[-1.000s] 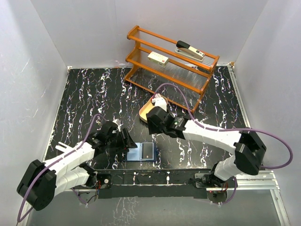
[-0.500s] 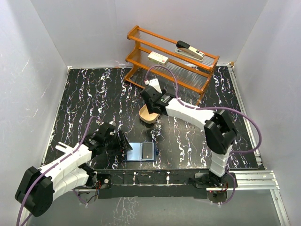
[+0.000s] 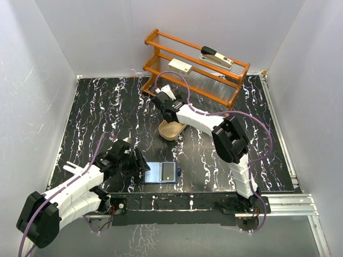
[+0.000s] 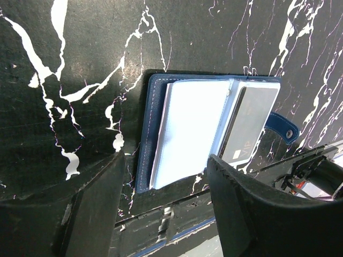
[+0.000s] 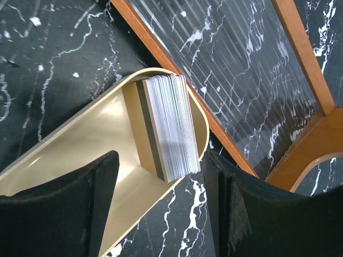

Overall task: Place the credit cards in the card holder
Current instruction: Pick up the credit card from the storage box.

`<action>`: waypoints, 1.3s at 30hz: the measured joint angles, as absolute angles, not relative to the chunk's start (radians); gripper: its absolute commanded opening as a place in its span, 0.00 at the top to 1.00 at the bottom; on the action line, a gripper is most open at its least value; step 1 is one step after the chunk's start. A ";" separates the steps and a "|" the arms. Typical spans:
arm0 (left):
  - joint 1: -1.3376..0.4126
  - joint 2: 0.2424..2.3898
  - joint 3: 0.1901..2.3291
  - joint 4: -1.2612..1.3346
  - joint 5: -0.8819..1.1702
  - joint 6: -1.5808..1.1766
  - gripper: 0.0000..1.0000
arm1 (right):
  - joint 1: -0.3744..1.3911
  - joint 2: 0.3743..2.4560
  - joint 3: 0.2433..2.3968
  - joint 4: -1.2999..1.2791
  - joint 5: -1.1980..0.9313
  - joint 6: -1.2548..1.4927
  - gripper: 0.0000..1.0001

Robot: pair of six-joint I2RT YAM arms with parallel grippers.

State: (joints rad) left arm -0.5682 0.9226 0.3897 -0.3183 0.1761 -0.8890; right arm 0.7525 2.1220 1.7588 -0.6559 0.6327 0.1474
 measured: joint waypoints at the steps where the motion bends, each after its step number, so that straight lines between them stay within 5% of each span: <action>1: -0.568 0.923 0.390 -0.318 0.176 -0.889 0.39 | 0.751 2.131 1.760 -0.656 0.639 0.135 0.39; 10: -0.567 0.923 0.394 -0.331 0.174 -0.889 0.39 | 0.718 2.171 1.760 -0.654 0.653 0.098 0.44; 22: -0.566 0.922 0.395 -0.334 0.176 -0.889 0.39 | 0.720 2.194 1.760 -0.626 0.679 0.087 0.67; 39: -0.566 0.922 0.395 -0.329 0.195 -0.893 0.39 | 0.727 2.194 1.760 -0.603 0.682 0.081 0.79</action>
State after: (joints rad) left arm -0.5659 0.9218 0.3946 -0.3286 0.1951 -0.8932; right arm 0.7269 2.1941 1.7596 -0.6029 0.6819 0.0814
